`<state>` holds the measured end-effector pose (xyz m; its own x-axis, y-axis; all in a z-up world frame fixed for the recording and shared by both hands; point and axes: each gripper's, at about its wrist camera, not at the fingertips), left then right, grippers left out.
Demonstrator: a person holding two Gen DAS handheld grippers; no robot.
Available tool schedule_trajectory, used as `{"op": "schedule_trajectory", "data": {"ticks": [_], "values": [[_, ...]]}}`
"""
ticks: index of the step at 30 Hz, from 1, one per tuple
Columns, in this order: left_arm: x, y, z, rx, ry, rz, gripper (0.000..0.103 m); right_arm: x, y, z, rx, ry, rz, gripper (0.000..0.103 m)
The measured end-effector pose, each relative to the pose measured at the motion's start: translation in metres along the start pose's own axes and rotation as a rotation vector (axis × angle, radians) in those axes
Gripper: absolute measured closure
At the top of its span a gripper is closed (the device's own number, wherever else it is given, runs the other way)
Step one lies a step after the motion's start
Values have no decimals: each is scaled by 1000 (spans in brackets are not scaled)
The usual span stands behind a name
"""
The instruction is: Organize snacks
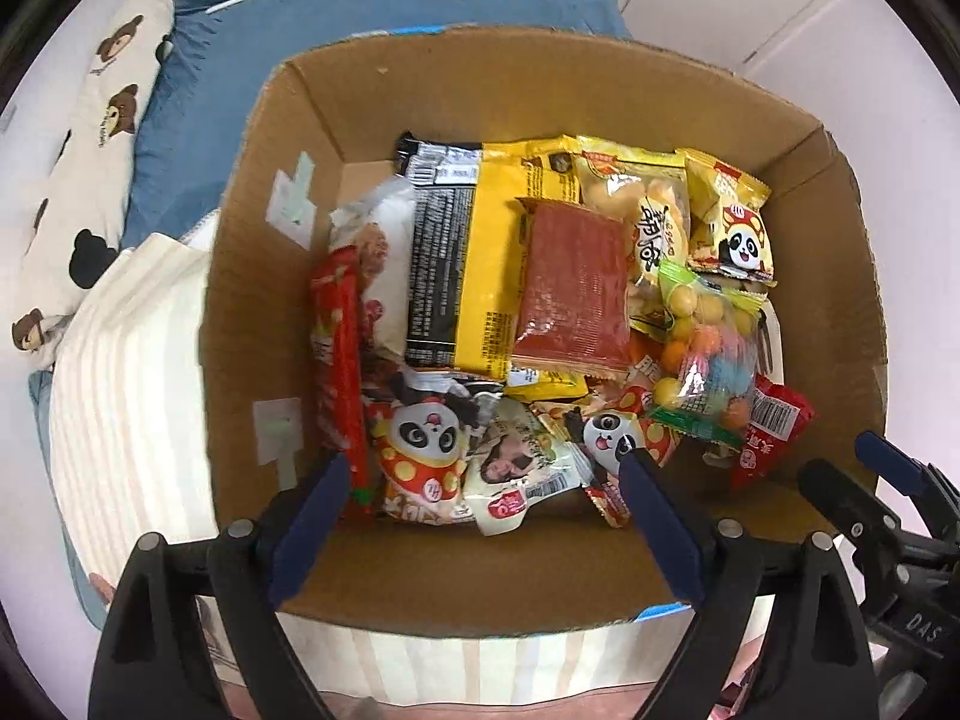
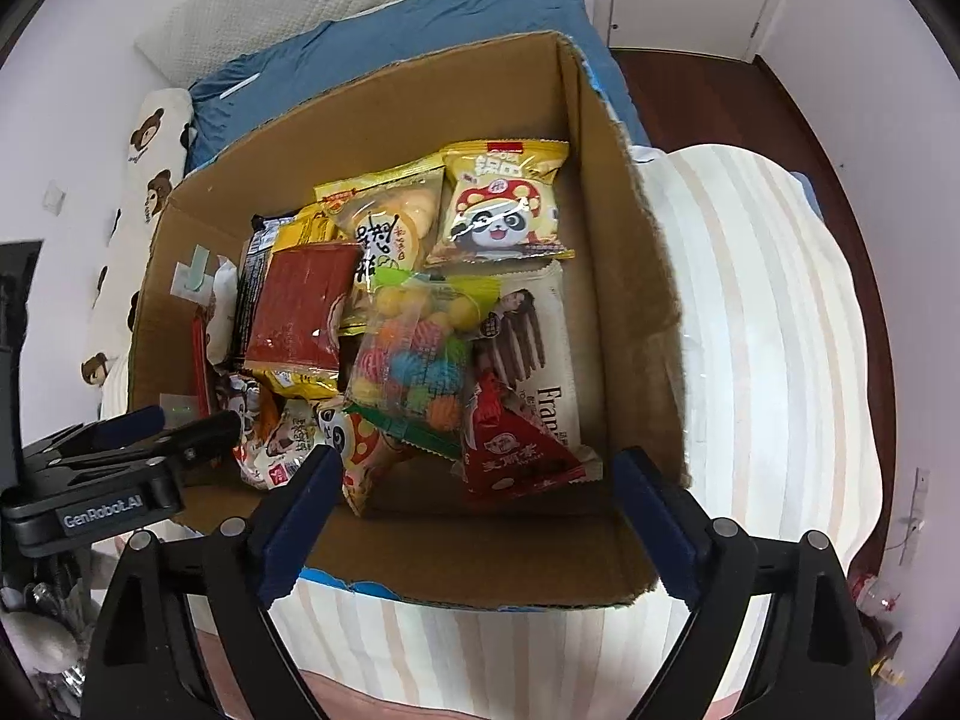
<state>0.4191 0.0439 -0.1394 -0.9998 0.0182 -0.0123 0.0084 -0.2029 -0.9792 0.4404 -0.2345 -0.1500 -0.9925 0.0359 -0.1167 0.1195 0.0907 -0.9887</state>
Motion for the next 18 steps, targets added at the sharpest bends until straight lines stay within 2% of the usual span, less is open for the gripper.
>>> {"op": "schedule_trajectory", "data": {"ticks": [10, 18], "values": [[13, -27, 0, -2, 4, 64, 11, 8, -16, -4, -2, -8, 26, 9], [43, -69, -2, 6, 3, 212, 11, 28, -51, -8, -1, -10, 125, 9]]}}
Point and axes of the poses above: each gripper's, at about its wrist camera, not at the fingertips, and y roughly the way its jaws point, z to its right, x to its underside, and after that the axes turned 3 degrees about -y, right-handed
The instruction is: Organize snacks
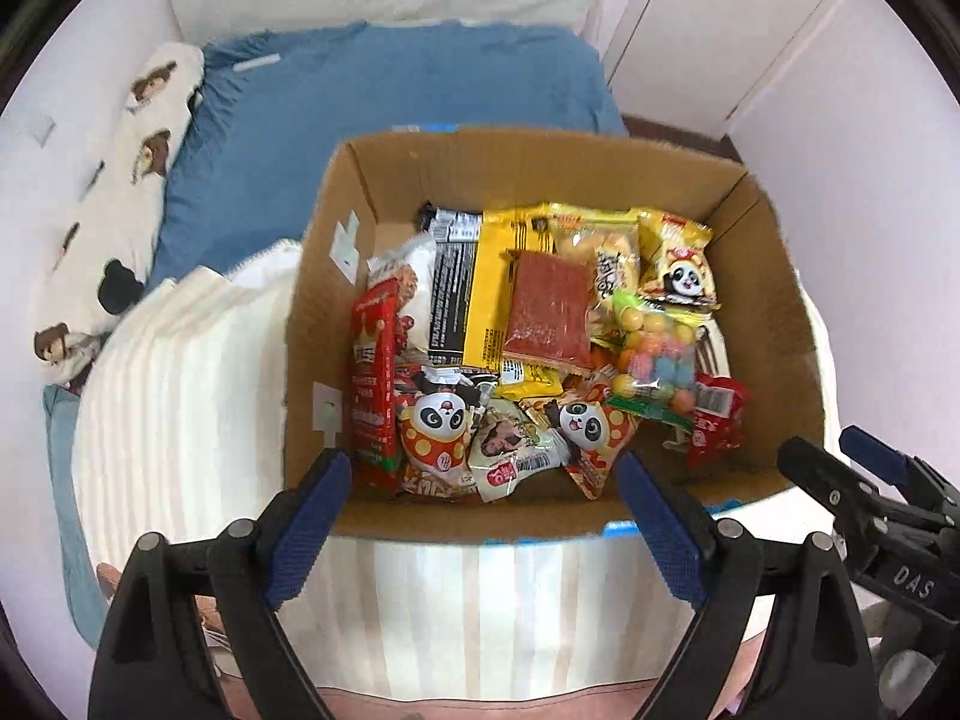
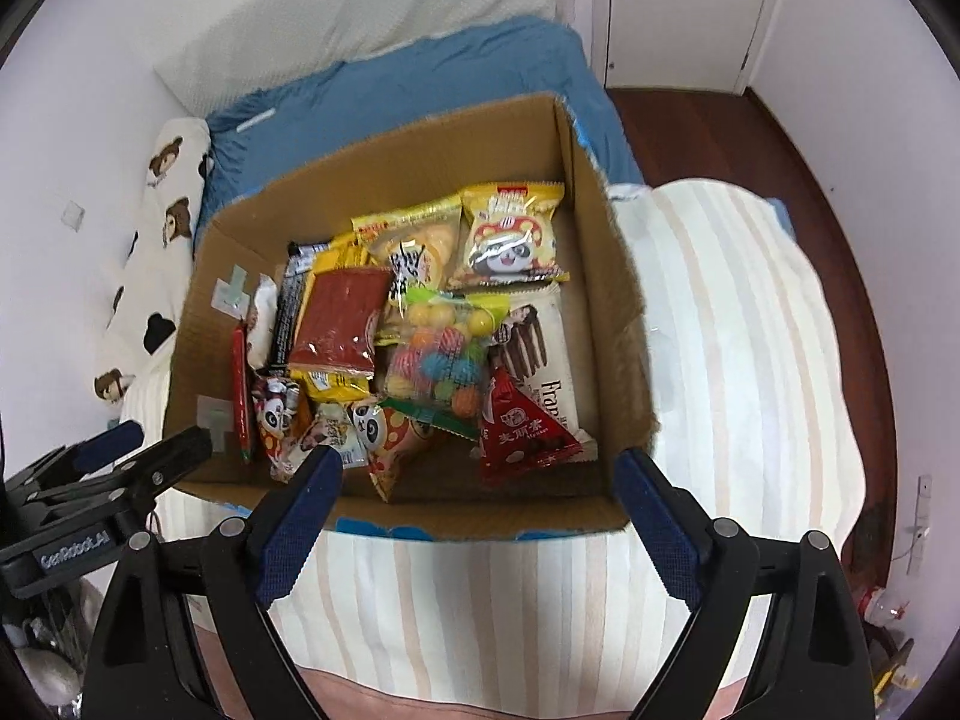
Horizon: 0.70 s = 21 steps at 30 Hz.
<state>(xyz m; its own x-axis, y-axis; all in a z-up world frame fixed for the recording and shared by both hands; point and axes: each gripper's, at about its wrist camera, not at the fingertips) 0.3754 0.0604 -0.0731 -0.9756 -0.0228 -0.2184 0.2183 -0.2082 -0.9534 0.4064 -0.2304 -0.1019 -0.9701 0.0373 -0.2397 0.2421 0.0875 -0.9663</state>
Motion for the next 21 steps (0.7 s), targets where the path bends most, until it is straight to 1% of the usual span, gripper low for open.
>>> {"op": "schedule_trajectory", "data": {"ticks": [7, 14, 21], "values": [[35, -39, -3, -17, -3, 131, 11, 33, -36, -13, 0, -24, 97, 9], [80, -85, -1, -35, 14, 262, 11, 80, -86, -28, 20, -73, 220, 9], [129, -122, 2, -26, 30, 329, 11, 130, -136, -30, 4, -83, 321, 9]]}}
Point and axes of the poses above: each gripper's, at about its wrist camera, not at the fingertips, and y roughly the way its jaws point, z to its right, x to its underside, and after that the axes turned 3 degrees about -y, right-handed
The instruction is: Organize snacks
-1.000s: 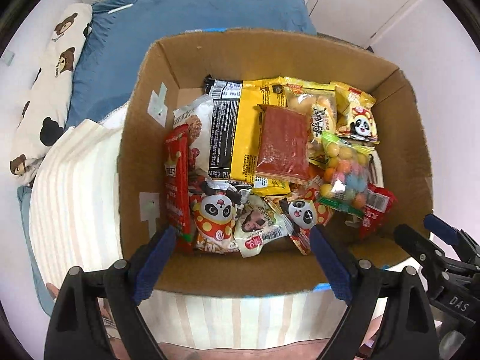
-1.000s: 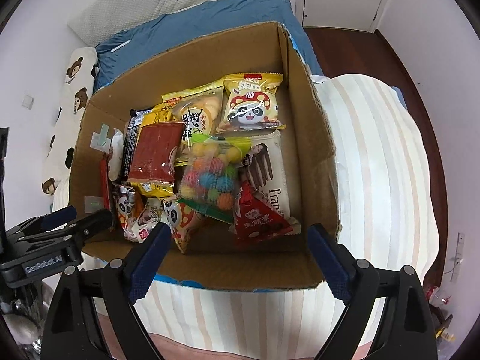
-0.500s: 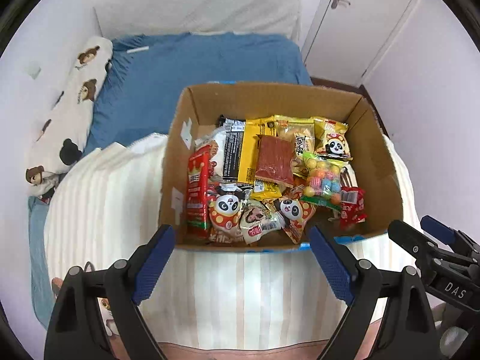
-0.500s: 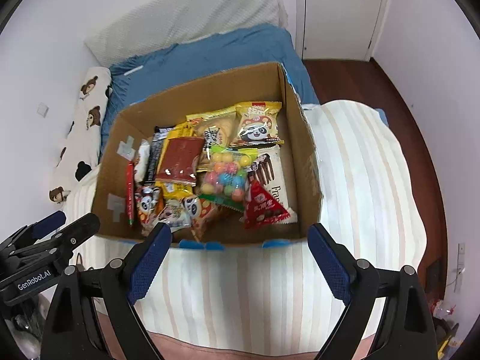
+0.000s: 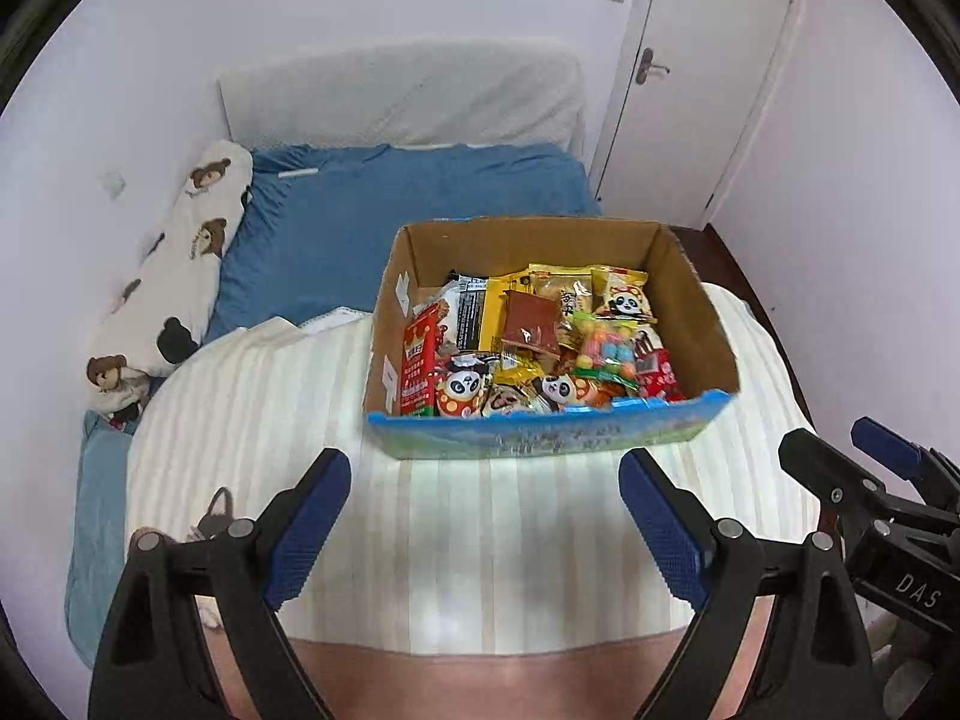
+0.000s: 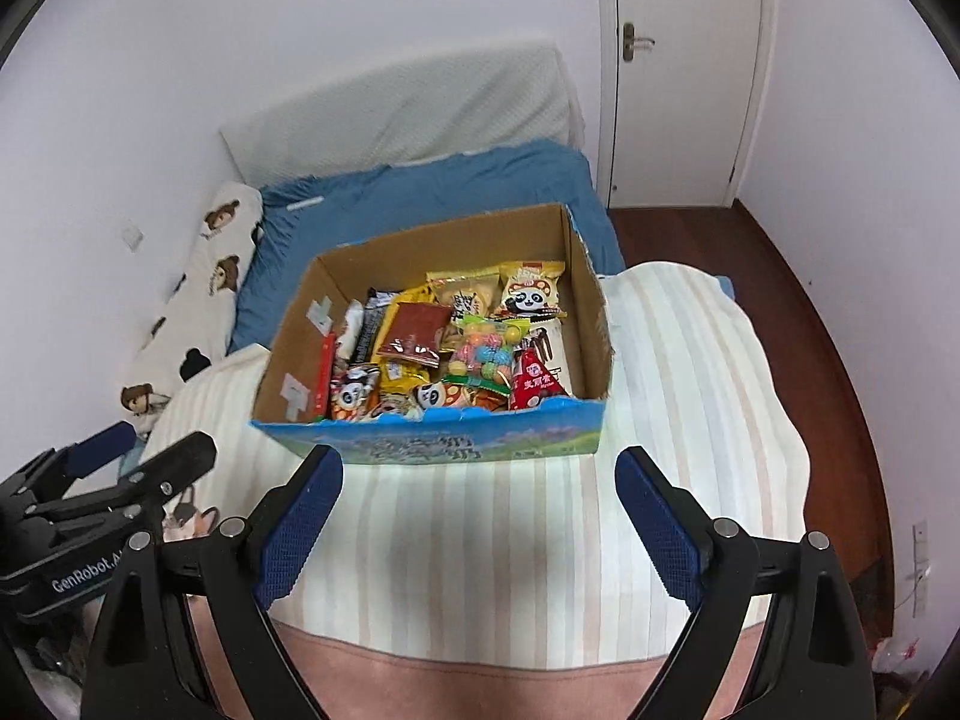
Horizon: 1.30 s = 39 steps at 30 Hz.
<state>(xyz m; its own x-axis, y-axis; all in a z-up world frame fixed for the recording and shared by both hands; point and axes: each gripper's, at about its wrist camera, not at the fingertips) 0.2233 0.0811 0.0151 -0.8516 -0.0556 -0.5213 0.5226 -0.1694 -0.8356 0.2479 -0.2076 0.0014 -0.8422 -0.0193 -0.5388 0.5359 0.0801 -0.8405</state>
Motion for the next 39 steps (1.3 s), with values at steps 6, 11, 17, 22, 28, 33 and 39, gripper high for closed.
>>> {"op": "schedule_trajectory", "data": {"ticks": [6, 11, 17, 22, 28, 33, 39], "values": [[29, -44, 3, -19, 15, 84, 11, 31, -54, -3, 2, -7, 78, 9], [49, -70, 1, -19, 7, 115, 11, 57, -94, -6, 7, -14, 128, 9], [71, -95, 0, -25, 0, 137, 11, 81, -131, -14, 5, -39, 167, 8], [83, -109, -2, -18, -24, 140, 11, 95, -151, -20, 4, -55, 191, 5], [93, -123, -2, -37, -23, 169, 11, 109, -168, -23, 11, -62, 209, 3], [92, -126, -2, -32, -36, 177, 11, 113, -170, -21, 16, -57, 211, 2], [80, -114, -1, -53, -31, 199, 3, 98, -153, -14, 49, -35, 216, 2]]}}
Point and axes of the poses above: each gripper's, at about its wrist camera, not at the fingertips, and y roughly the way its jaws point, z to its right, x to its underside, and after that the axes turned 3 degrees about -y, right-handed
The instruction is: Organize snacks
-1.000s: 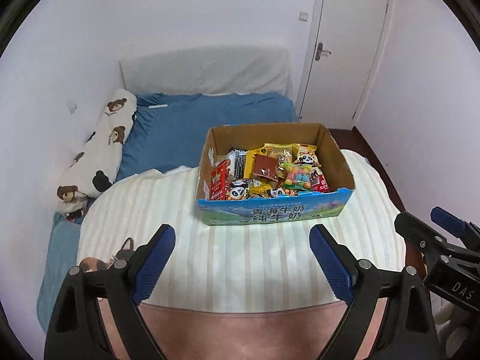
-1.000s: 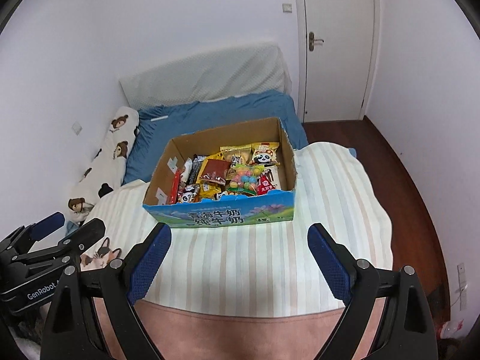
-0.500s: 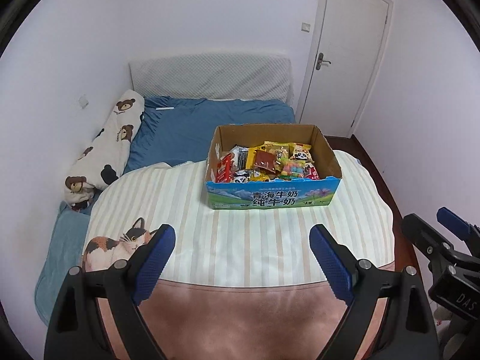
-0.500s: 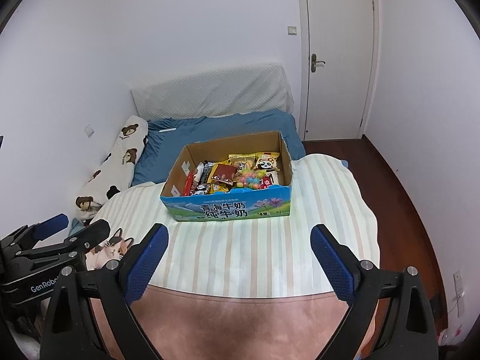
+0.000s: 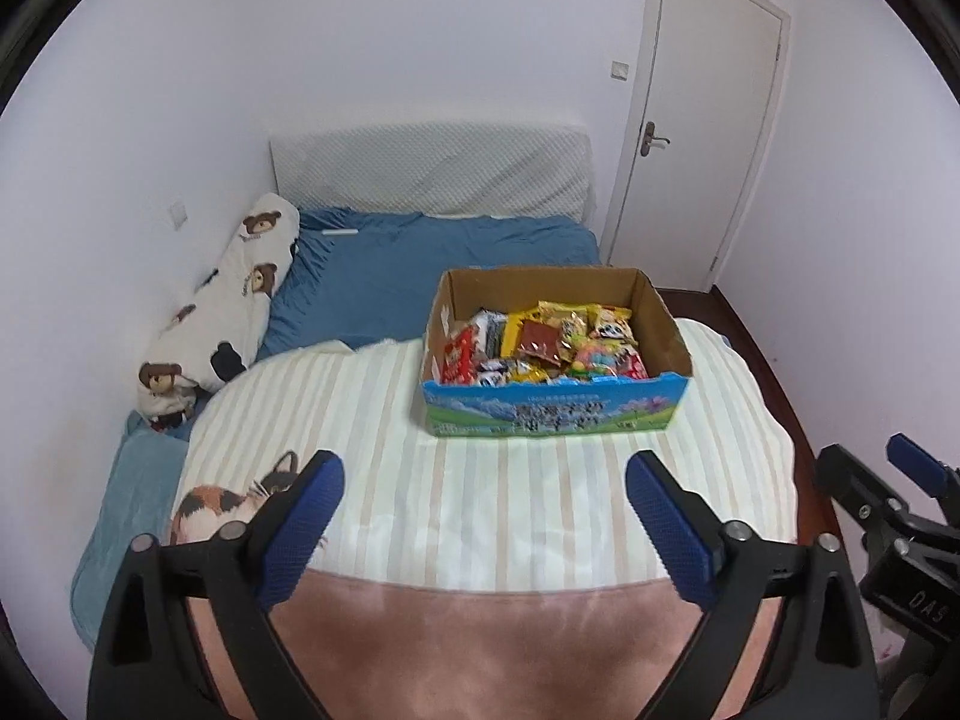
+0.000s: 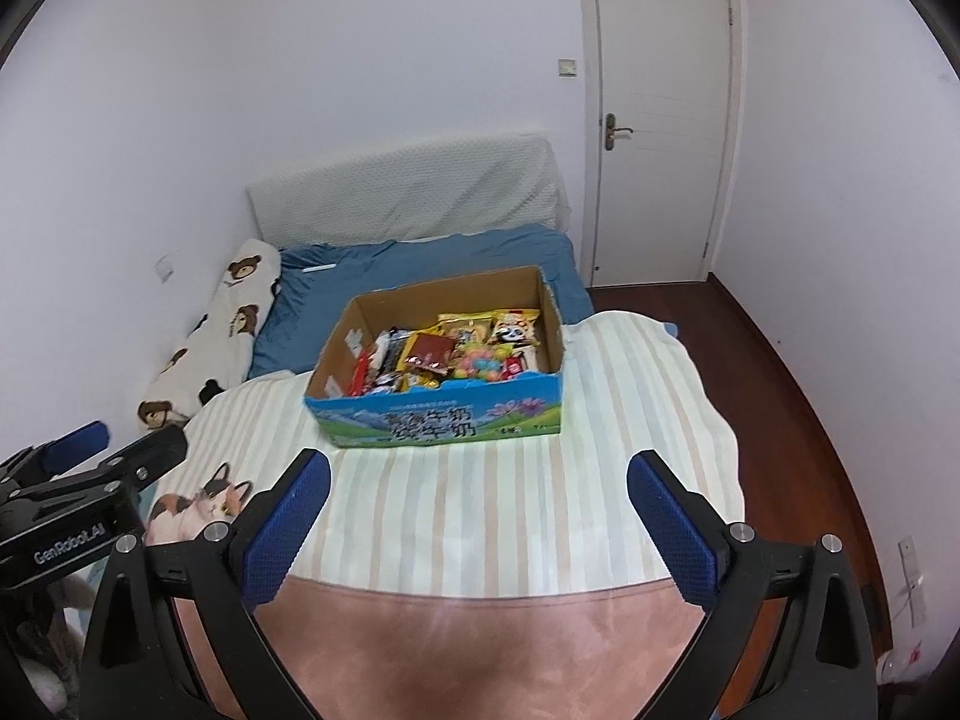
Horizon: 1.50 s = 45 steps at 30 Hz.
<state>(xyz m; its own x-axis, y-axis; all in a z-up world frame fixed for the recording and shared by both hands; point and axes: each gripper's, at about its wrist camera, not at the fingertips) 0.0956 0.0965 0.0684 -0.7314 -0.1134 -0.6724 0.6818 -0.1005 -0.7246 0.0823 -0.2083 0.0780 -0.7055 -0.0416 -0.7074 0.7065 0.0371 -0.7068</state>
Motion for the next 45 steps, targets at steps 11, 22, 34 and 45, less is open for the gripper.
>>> {"op": "schedule_trajectory", "data": {"ticks": [11, 22, 34, 45], "values": [[-23, 59, -1, -55, 1, -16, 0, -29, 61, 9, 47, 26, -8, 1], [-41, 116, 5, -88, 12, -63, 0, -44, 126, 18, 72, 36, -69, 1], [-52, 152, 20, -116, 57, -46, 0, -48, 179, 35, 102, 57, -78, 1], [-54, 166, 24, -121, 55, -36, 0, -45, 202, 45, 139, 67, -76, 1]]}}
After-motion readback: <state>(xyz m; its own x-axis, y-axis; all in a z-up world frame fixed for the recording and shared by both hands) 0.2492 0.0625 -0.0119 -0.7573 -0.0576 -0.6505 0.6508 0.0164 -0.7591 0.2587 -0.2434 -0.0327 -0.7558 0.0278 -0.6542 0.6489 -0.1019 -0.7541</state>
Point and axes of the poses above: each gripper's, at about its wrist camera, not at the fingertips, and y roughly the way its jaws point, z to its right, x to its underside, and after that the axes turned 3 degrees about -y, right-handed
